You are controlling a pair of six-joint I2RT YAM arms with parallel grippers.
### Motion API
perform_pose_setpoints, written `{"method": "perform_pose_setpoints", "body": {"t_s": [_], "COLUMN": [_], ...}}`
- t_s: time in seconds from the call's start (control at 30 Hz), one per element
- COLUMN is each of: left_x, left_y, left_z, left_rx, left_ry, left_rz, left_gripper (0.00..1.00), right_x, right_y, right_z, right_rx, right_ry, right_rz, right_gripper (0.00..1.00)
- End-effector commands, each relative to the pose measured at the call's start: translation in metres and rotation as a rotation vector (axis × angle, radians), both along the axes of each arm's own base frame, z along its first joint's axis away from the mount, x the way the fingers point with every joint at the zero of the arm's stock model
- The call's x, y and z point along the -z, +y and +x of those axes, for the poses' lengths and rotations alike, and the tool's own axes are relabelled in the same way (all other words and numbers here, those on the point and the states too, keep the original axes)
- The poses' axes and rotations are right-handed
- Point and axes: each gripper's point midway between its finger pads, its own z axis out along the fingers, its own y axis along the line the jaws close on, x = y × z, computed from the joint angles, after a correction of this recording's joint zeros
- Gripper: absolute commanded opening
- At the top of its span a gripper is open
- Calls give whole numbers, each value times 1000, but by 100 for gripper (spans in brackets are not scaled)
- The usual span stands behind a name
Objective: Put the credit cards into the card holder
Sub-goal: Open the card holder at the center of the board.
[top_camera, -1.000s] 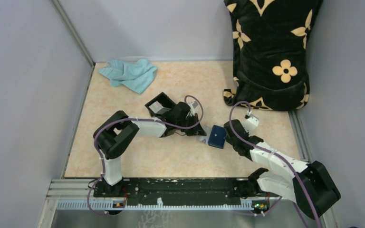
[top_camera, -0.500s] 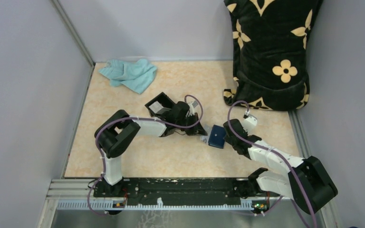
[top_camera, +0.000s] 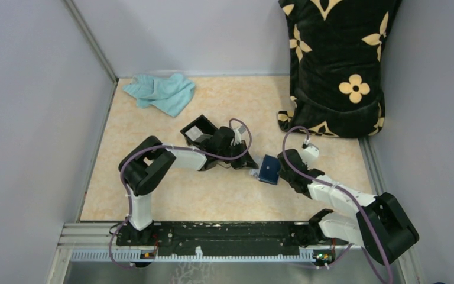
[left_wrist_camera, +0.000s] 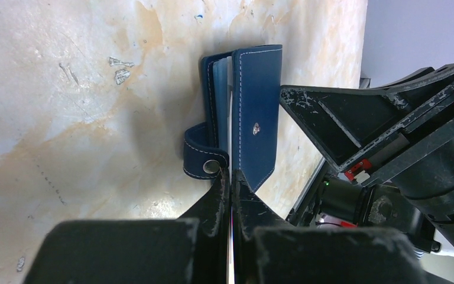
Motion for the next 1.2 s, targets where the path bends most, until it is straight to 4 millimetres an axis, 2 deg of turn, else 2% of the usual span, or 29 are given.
{"method": "perform_pose_setpoints", "body": {"t_s": [0.0, 0.2, 0.5, 0.97, 1.17], "left_x": [4, 10, 5, 16, 14], "left_y": [1, 7, 9, 13, 15], "left_z": [0, 2, 6, 3, 5], "left_rx": [5, -16, -44, -51, -59], "left_ry": [4, -6, -29, -15, -31], "left_rz": [-11, 23, 19, 35, 40], "left_gripper": [0, 0, 0, 0, 0], "right_x": [-2, -1, 1, 7, 9], "right_y": [1, -1, 0, 0, 0], "right_z": [8, 6, 5, 3, 3], "right_rx": [7, 10, 6, 4, 1], "right_ry": [-26, -25, -20, -6, -6], "right_rz": [16, 13, 19, 16, 19], "right_gripper": [23, 23, 23, 23, 23]}}
